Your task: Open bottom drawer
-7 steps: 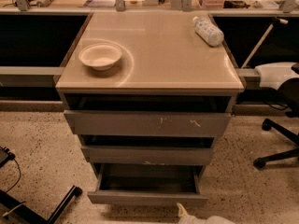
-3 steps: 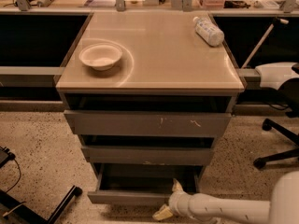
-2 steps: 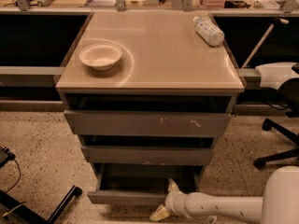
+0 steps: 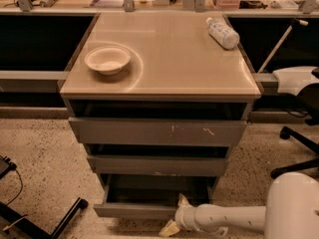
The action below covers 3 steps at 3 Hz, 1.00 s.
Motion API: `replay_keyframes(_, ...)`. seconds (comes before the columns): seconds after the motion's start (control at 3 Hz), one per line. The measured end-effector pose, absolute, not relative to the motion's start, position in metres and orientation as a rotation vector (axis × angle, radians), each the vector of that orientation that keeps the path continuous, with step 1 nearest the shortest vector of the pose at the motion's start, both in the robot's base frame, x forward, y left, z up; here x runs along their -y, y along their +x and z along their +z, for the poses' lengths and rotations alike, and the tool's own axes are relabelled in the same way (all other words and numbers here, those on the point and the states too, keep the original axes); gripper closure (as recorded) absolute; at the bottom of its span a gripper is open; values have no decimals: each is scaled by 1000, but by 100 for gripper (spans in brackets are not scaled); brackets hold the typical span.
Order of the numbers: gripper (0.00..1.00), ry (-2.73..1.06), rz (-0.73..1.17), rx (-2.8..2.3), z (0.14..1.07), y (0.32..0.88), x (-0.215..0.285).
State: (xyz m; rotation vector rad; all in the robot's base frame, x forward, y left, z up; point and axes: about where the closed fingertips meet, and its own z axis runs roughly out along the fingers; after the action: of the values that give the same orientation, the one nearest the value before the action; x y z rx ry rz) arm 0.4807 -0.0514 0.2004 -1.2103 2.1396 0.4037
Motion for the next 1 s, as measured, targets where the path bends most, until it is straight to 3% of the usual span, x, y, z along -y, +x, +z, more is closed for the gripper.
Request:
replay_keyframes(0.67,0,-1137,438,-2218,166,501,60)
replay_keyframes(1.0,19,-1137,438,-2218,166,501,60)
